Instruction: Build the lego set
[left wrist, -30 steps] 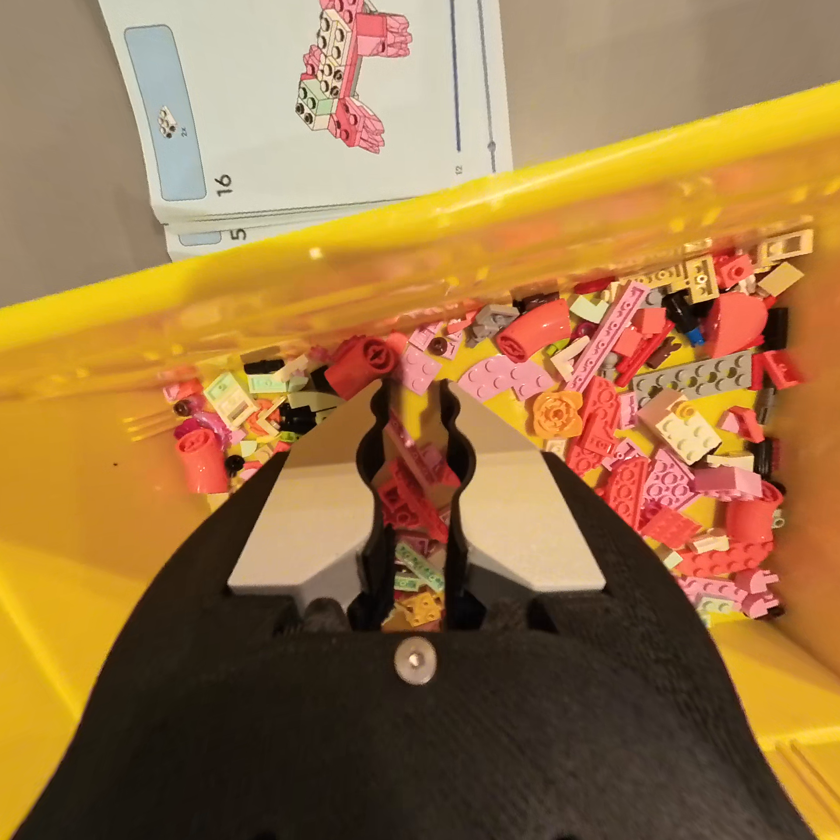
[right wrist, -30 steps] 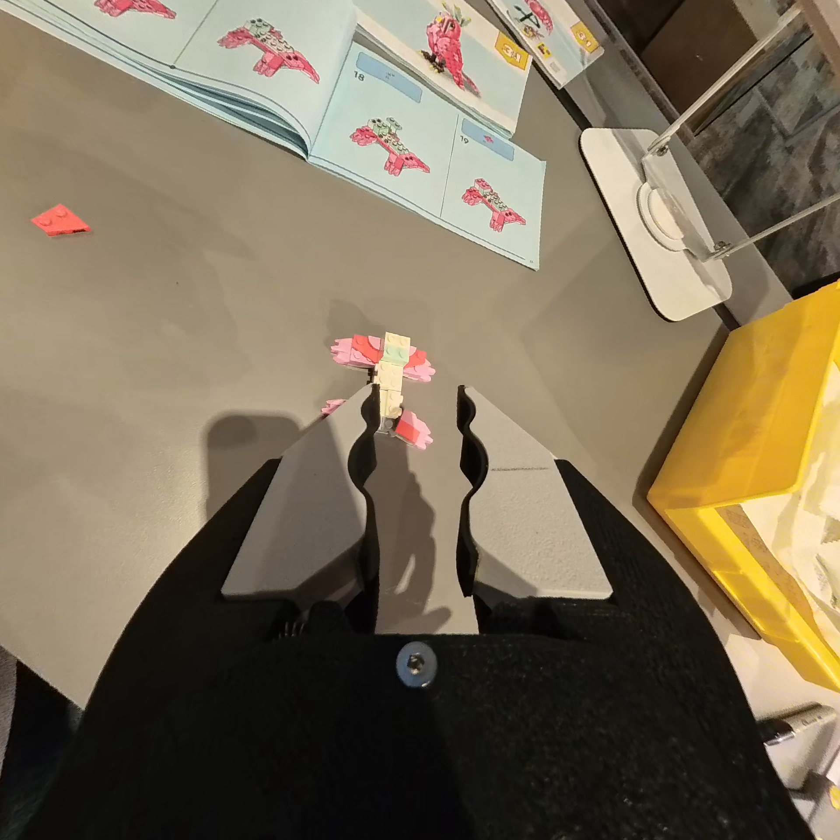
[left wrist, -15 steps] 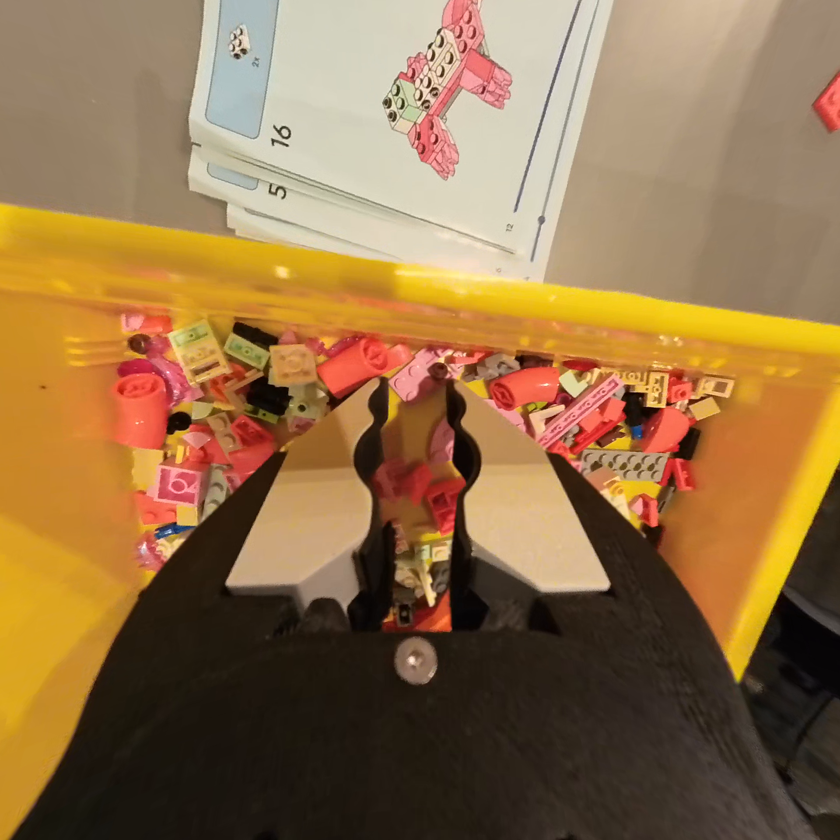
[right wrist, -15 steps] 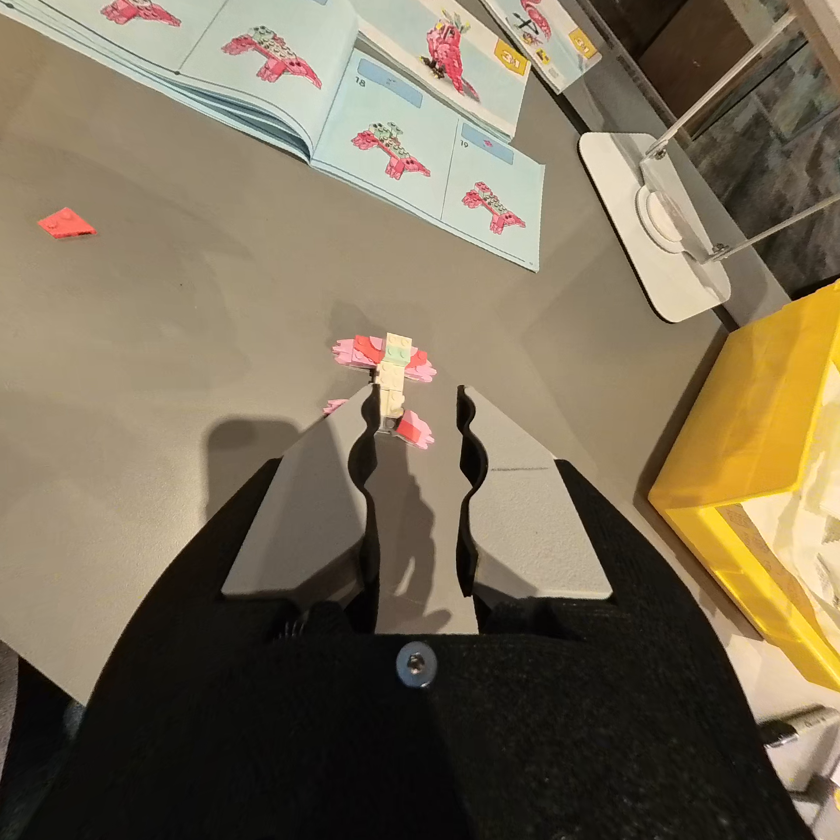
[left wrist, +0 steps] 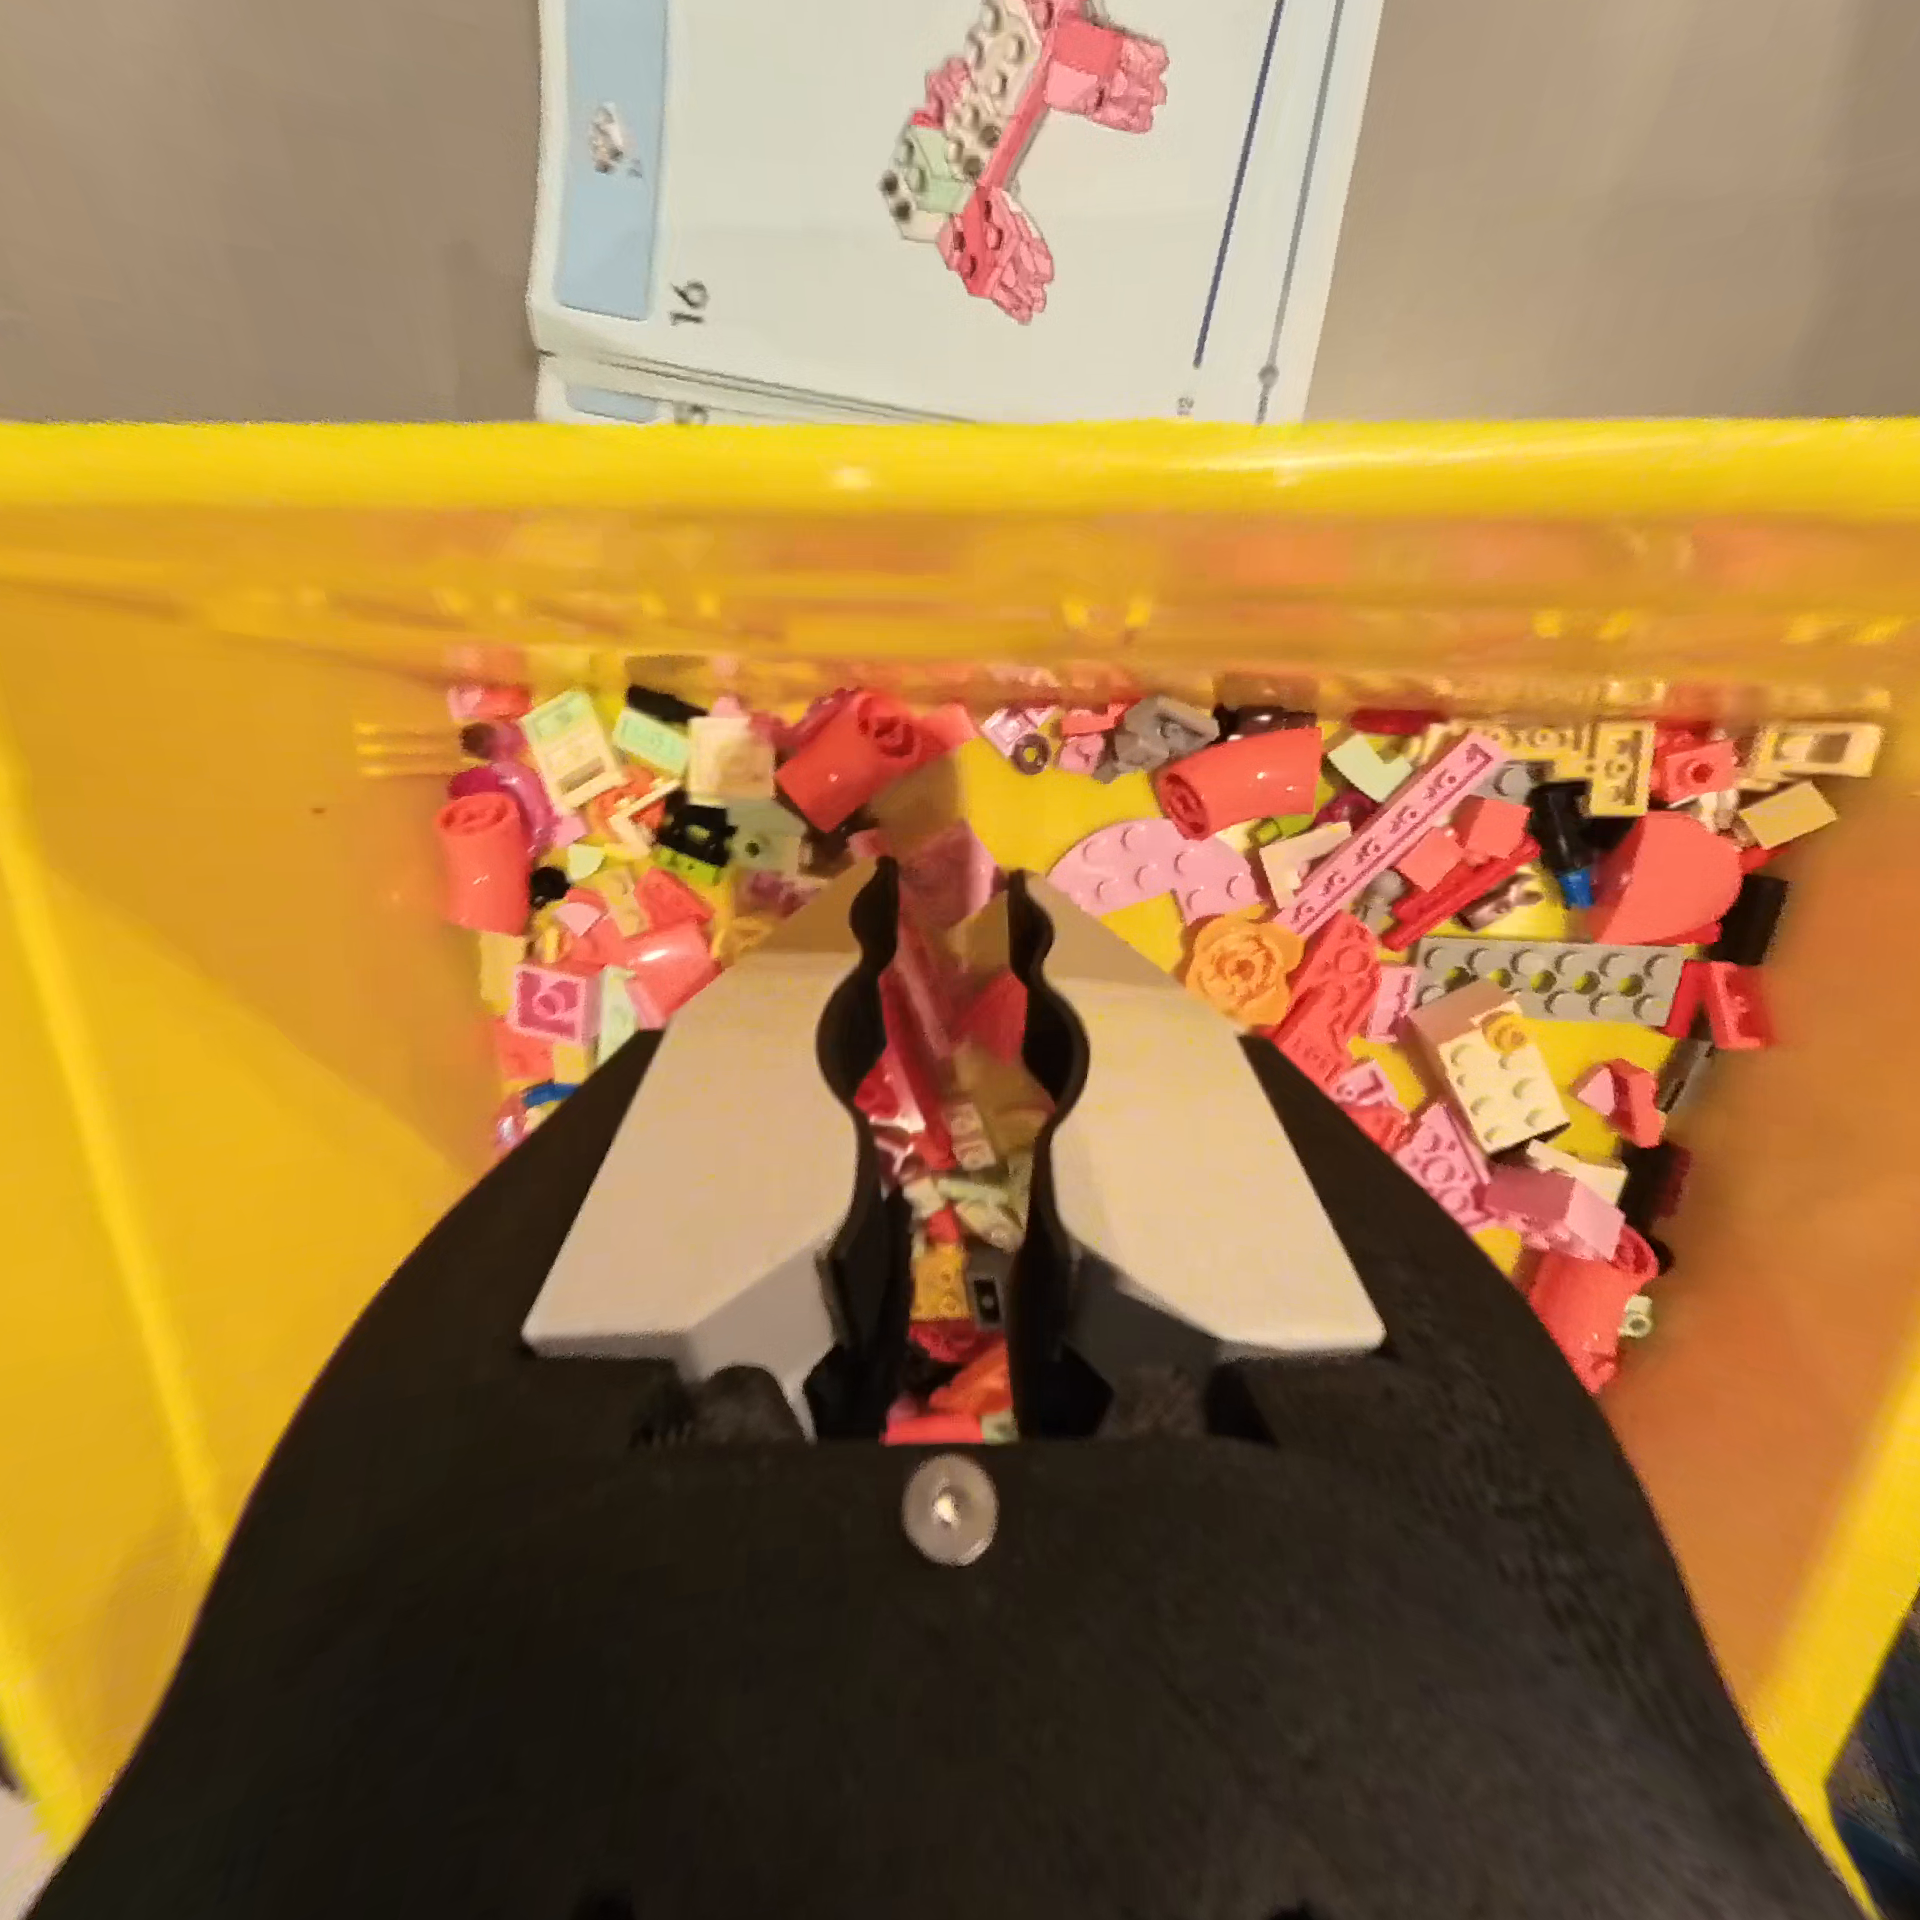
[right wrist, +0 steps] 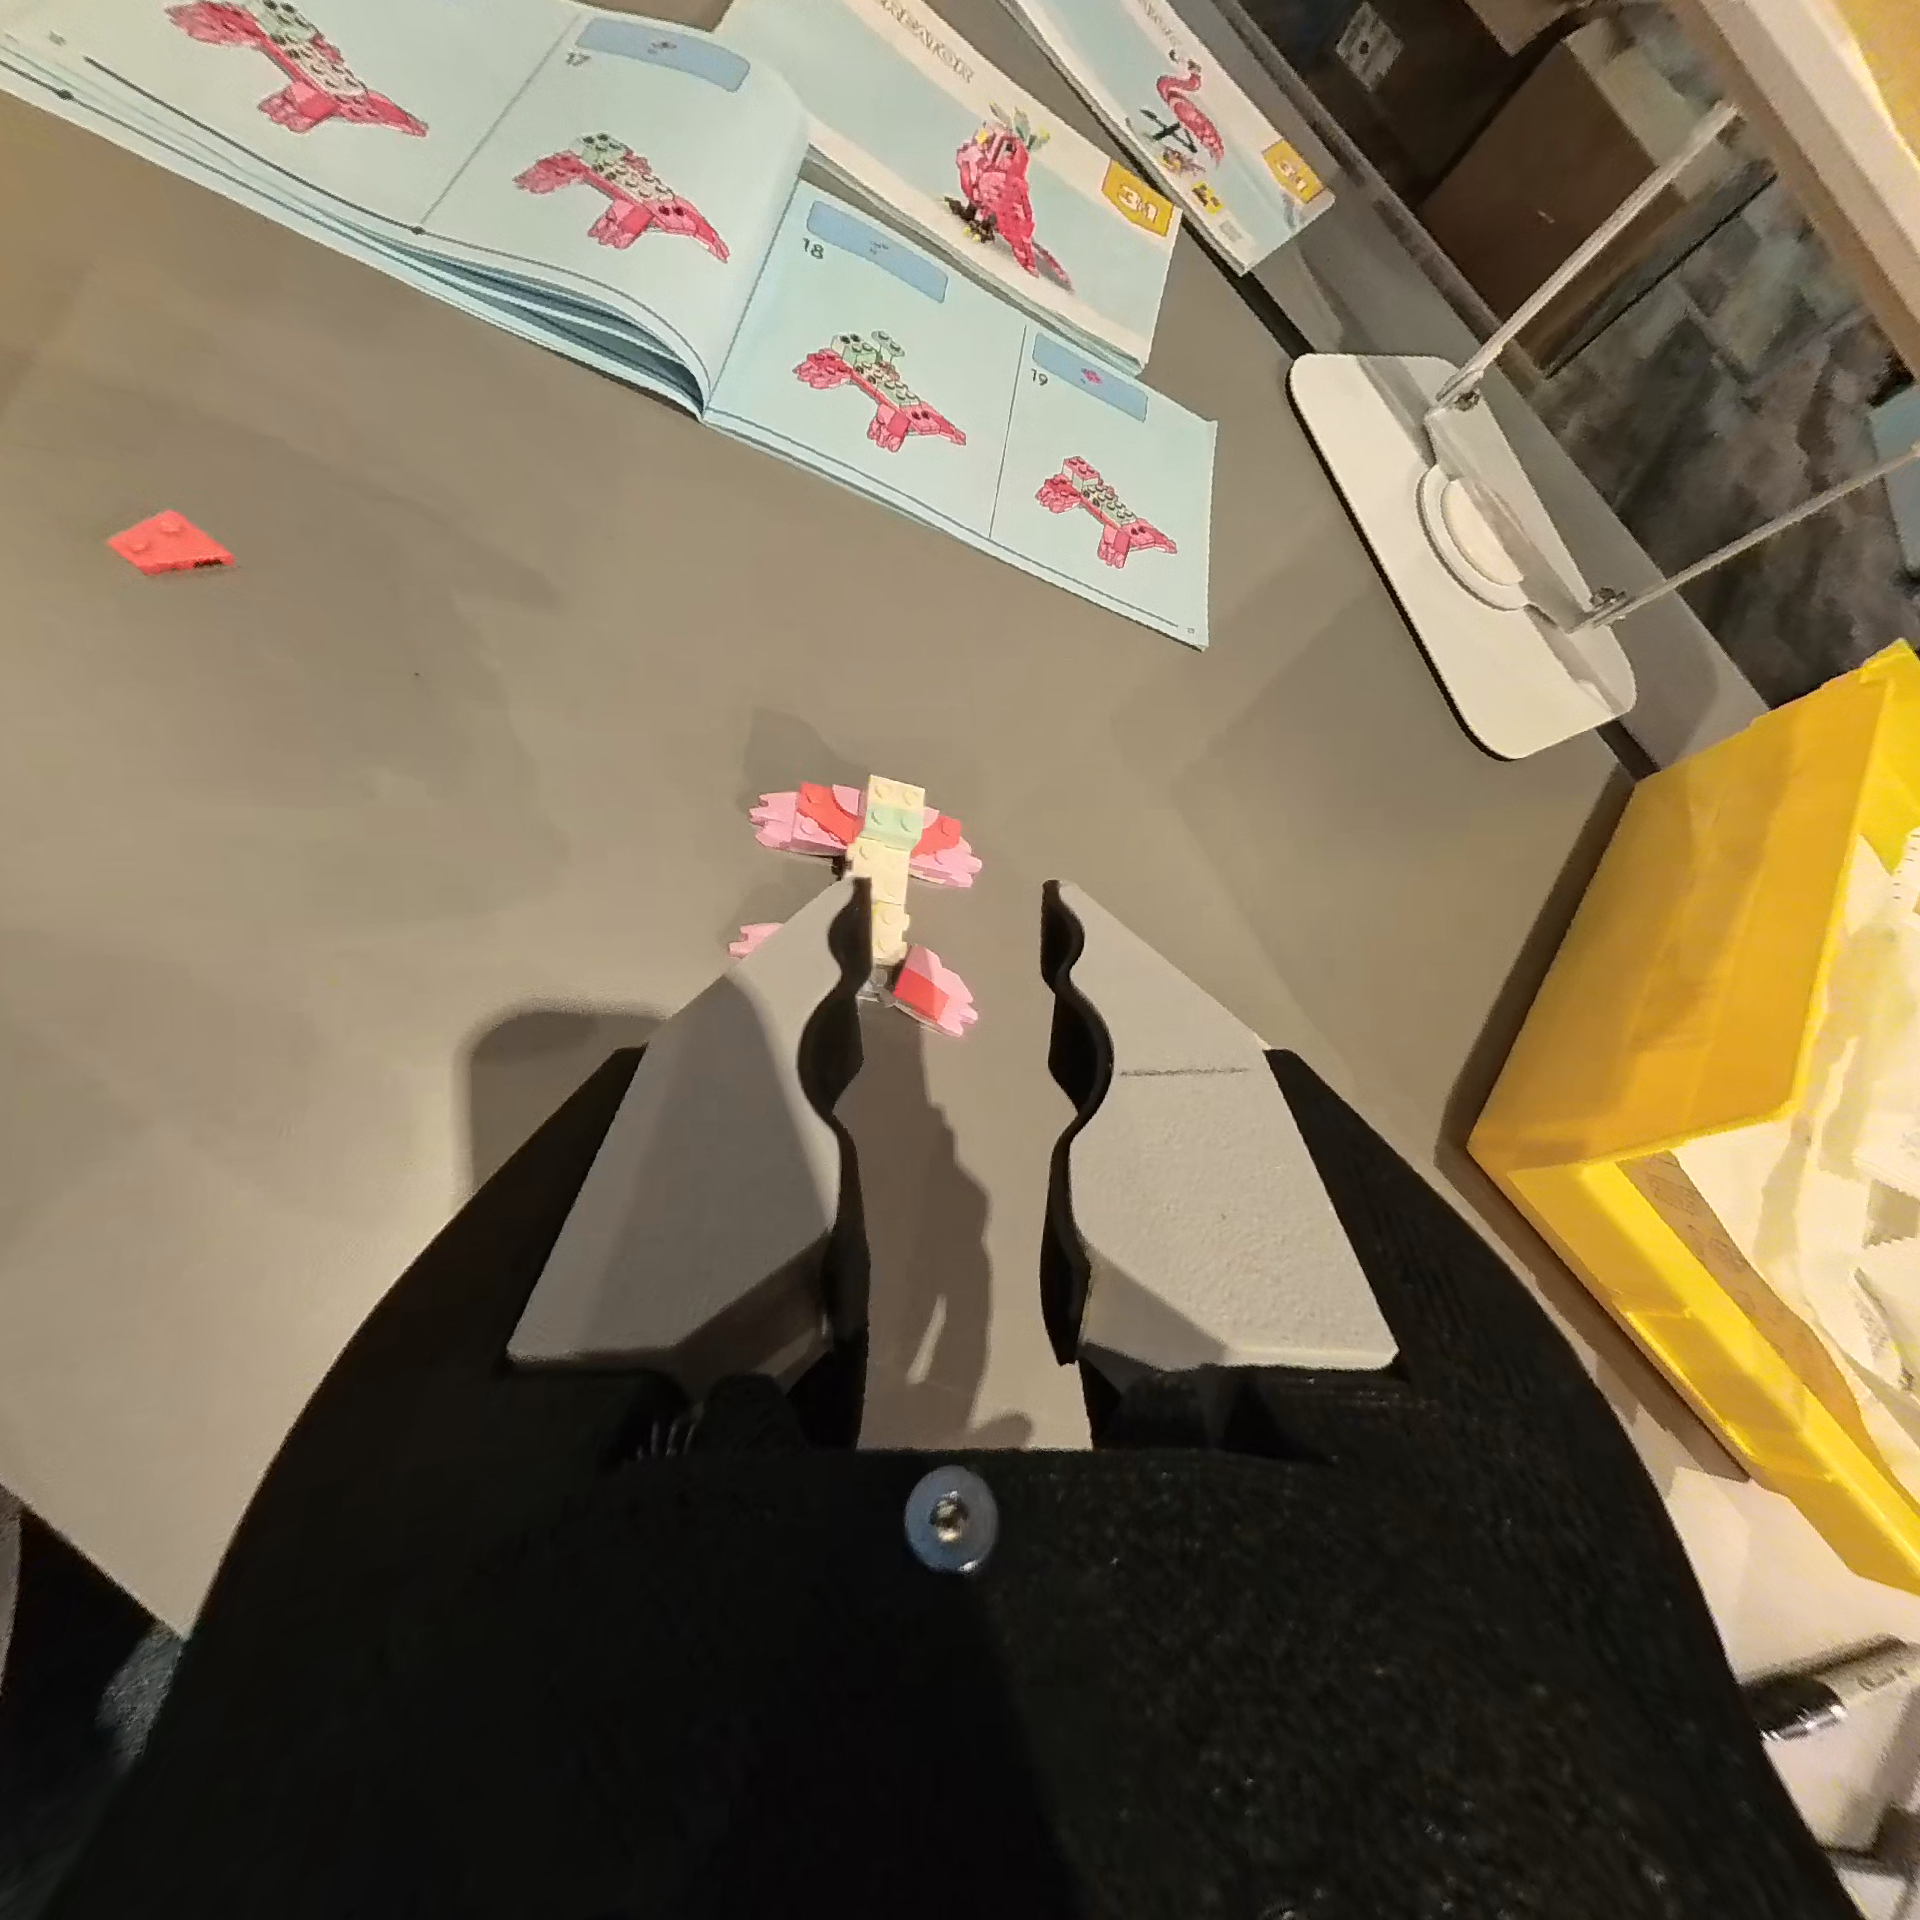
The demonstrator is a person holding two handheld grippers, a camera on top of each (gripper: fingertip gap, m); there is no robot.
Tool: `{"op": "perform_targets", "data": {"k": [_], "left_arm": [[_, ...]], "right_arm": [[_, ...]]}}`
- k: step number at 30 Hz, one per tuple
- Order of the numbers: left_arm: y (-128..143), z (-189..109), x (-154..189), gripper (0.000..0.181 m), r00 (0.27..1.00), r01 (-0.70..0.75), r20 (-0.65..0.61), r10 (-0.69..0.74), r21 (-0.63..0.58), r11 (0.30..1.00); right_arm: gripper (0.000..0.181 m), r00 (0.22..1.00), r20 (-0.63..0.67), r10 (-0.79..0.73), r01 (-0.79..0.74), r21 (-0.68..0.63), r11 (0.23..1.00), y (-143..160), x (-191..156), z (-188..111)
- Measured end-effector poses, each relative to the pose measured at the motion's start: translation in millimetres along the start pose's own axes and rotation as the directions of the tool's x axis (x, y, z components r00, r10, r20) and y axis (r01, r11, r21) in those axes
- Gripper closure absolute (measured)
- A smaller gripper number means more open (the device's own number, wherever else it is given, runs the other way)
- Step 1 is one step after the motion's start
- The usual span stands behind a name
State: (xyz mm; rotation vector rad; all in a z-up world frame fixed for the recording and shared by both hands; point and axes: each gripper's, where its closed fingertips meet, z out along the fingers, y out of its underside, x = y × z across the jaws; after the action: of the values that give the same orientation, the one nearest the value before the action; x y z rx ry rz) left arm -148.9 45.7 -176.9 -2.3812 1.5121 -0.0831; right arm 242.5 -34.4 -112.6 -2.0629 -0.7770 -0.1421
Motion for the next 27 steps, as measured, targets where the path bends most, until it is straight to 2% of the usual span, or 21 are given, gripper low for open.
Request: {"op": "perform_targets", "data": {"k": [4, 7, 11, 14, 17, 20, 23, 27], "left_arm": [[-11, -41, -8, 0.160, 0.992, 0.038, 0.116, -0.049, 0.090, 0.995], [-36, -86, 2, 0.160, 0.973, 0.066, 0.198, -0.115, 0.238, 0.969], [-79, -139, 48, 0.160, 0.952, 0.019, 0.266, -0.152, 0.444, 0.896], [-111, -157, 89, 0.161, 0.951, -0.038, 0.279, -0.135, 0.539, 0.842], [-148, -145, 134, 0.161, 0.980, -0.037, 0.177, -0.089, 0.606, 0.794], [-188, -110, 187, 0.161, 1.000, -0.019, 0.011, 0.016, 0.637, 0.770], [-216, -57, 243, 0.160, 0.976, -0.004, -0.174, 0.131, 0.587, 0.810], [-231, 5, 281, 0.160, 0.941, -0.068, -0.263, 0.211, 0.465, 0.883]], "right_arm": [[0.152, 1.000, -0.019, 0.007, -0.006, 0.051, 0.999, -1, 7, -6], [0.153, 0.999, -0.037, 0.033, -0.028, 0.109, 0.994, -2, 13, -11], [0.154, 0.997, -0.028, 0.066, -0.060, 0.179, 0.982, -4, 14, -16], [0.154, 0.998, -0.032, 0.053, -0.044, 0.246, 0.968, -8, 15, -24], [0.154, 0.998, -0.022, 0.063, -0.053, 0.327, 0.944, -11, 16, -36], [0.153, 0.997, 0.037, 0.069, -0.078, 0.398, 0.914, -12, 9, -50], [0.148, 0.993, 0.099, 0.056, -0.092, 0.415, 0.905, -4, 1, -64], [0.145, 0.988, 0.150, 0.038, -0.090, 0.362, 0.928, 21, -5, -75]]}}
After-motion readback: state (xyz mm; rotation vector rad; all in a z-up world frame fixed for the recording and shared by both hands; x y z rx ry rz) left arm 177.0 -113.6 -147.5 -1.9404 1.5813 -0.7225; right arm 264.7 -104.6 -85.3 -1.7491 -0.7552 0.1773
